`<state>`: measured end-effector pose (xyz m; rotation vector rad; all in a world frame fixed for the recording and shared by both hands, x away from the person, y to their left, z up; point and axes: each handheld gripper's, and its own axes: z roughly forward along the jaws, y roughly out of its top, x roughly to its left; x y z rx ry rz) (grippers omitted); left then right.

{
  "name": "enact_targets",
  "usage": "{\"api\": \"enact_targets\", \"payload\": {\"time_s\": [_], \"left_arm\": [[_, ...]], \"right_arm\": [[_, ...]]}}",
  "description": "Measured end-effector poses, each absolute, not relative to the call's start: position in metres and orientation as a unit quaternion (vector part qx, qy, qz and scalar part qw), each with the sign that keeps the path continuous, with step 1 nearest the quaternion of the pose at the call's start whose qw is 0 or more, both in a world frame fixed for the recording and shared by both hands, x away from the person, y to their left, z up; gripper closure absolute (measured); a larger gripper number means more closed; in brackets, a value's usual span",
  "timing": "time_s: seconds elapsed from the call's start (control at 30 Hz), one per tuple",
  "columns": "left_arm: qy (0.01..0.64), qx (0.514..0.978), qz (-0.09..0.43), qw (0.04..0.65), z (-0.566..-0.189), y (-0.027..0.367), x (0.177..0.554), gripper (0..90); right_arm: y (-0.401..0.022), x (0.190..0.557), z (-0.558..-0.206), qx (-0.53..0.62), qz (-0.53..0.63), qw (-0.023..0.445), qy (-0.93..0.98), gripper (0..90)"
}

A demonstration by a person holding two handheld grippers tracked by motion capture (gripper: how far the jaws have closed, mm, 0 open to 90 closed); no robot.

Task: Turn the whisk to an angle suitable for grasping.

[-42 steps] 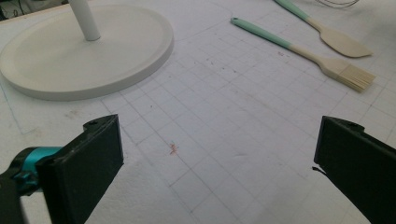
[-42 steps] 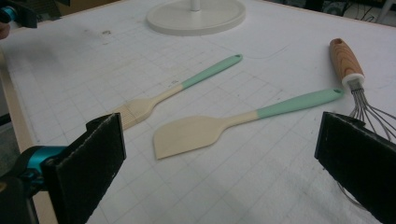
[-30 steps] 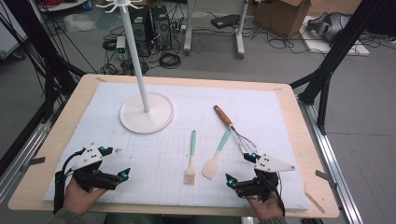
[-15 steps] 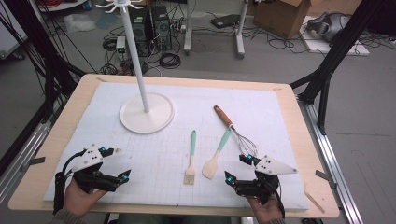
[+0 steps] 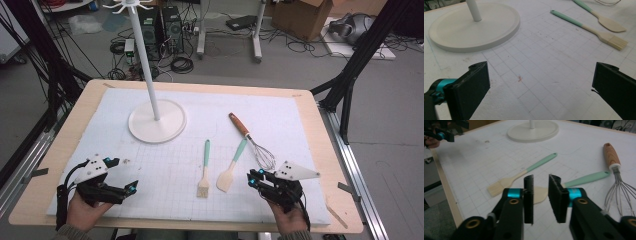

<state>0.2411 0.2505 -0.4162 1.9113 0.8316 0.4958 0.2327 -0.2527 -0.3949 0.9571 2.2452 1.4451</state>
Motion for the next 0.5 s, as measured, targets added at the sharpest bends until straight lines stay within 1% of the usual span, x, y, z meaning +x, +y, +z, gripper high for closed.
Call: {"api": "enact_targets", "payload": {"time_s": [0.07,0.27,0.5], "left_arm": [[0.340,0.782,0.204,0.480,-0.416,0.252,0.241,1.7],[0.340,0.782,0.205,0.481,-0.415,0.252,0.242,1.7],[0.342,0.780,0.207,0.481,-0.415,0.252,0.241,1.7]], "right_arm": [[-0.254,0.237,-0.390,0.336,0.493,0.150,0.788,88.9],[-0.259,0.250,-0.373,0.335,0.490,0.149,0.791,89.1],[-0.261,0.266,-0.367,0.335,0.482,0.139,0.798,89.2]]}}
